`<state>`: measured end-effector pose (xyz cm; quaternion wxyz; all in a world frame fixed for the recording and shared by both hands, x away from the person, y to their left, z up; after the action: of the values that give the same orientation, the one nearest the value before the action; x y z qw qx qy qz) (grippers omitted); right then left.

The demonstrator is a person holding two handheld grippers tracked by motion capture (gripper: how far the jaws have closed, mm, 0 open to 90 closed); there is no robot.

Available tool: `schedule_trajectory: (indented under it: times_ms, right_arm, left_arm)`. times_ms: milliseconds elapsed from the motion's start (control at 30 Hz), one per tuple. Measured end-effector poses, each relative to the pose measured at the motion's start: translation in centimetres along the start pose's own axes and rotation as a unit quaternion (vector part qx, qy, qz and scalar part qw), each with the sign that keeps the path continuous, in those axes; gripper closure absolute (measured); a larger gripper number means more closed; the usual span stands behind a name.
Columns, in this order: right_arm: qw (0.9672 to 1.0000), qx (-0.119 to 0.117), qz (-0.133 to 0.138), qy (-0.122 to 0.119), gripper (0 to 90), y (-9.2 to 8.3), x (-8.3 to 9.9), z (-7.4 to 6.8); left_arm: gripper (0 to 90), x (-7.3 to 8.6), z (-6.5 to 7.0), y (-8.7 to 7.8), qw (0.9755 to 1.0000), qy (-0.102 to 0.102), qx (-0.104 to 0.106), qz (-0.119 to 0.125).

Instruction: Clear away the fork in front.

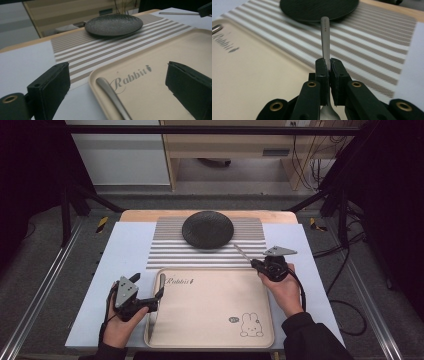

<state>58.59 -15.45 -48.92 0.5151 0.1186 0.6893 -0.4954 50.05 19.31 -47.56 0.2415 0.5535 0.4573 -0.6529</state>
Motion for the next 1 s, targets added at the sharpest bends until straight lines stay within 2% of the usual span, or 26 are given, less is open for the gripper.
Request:
schedule_trajectory:
  times_ms: [133,167,200,300,400,467,567,600,667,767,833,867,900,1000]
  right_arm:
    - [0.9992,-0.035,-0.013,-0.013,85.4,0.1,0.6,-2.6]
    - [0.9987,-0.047,-0.015,-0.010,85.4,0.2,0.6,-3.2]
    - [0.9982,-0.056,-0.016,-0.012,85.4,0.3,0.7,-3.8]
    - [0.9970,-0.070,-0.023,-0.023,85.4,0.6,0.6,-5.1]
    - [0.9963,-0.075,-0.026,-0.032,85.4,0.9,0.4,-5.9]
    - [0.9957,-0.081,-0.030,-0.033,85.4,1.1,0.4,-6.2]
    - [0.9947,-0.091,-0.034,-0.033,85.4,1.2,0.3,-6.7]
    - [0.9943,-0.093,-0.037,-0.036,85.4,1.3,0.3,-6.9]
    - [0.9935,-0.099,-0.040,-0.039,85.4,1.2,0.3,-7.3]
    - [0.9922,-0.107,-0.043,-0.047,85.4,1.1,0.0,-8.1]
    - [0.9910,-0.116,-0.043,-0.052,85.4,1.0,-0.4,-8.9]
    - [0.9904,-0.119,-0.042,-0.056,85.4,1.0,-0.5,-9.2]
    - [0.9896,-0.124,-0.043,-0.058,85.4,0.9,-0.6,-9.7]
    - [0.9876,-0.135,-0.044,-0.066,85.4,0.8,-1.0,-10.6]
  left_arm:
    - [6.2,-0.7,1.6,0.9,0.9988,0.041,0.024,-0.009]
    - [9.8,-0.8,2.2,1.3,0.9978,0.056,0.034,-0.014]
    - [12.7,-0.9,2.9,1.8,0.9953,0.085,0.040,-0.023]
    - [12.3,-1.1,4.5,3.0,0.9889,0.135,0.051,-0.033]
    - [11.5,-1.4,5.7,4.2,0.9844,0.159,0.063,-0.041]
    - [10.8,-1.5,6.3,5.0,0.9805,0.178,0.068,-0.047]
    - [11.1,-1.5,6.8,6.1,0.9748,0.204,0.070,-0.056]
    - [11.3,-1.5,6.9,6.3,0.9739,0.208,0.070,-0.057]
    - [11.5,-1.4,7.2,6.9,0.9693,0.228,0.069,-0.063]
    - [11.8,-1.4,7.7,7.3,0.9634,0.251,0.068,-0.065]
    - [12.3,-1.5,8.2,7.5,0.9609,0.261,0.069,-0.062]
    - [12.7,-1.6,8.5,7.5,0.9588,0.269,0.068,-0.062]
    - [13.7,-1.6,8.6,7.5,0.9579,0.272,0.068,-0.061]
    - [15.5,-1.7,9.1,7.5,0.9529,0.291,0.064,-0.057]
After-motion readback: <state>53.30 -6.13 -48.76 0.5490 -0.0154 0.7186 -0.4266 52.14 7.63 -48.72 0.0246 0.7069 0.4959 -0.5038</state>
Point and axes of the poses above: each handheld gripper's, and its own axes: y roughly forward along the jaws, x roughly out of its underside, z roughly to its right, the point moved 9 cm from there along y, roughly forward along the jaws, and after that the axes turned 5 degrees about -y, right-handed, at the moved point
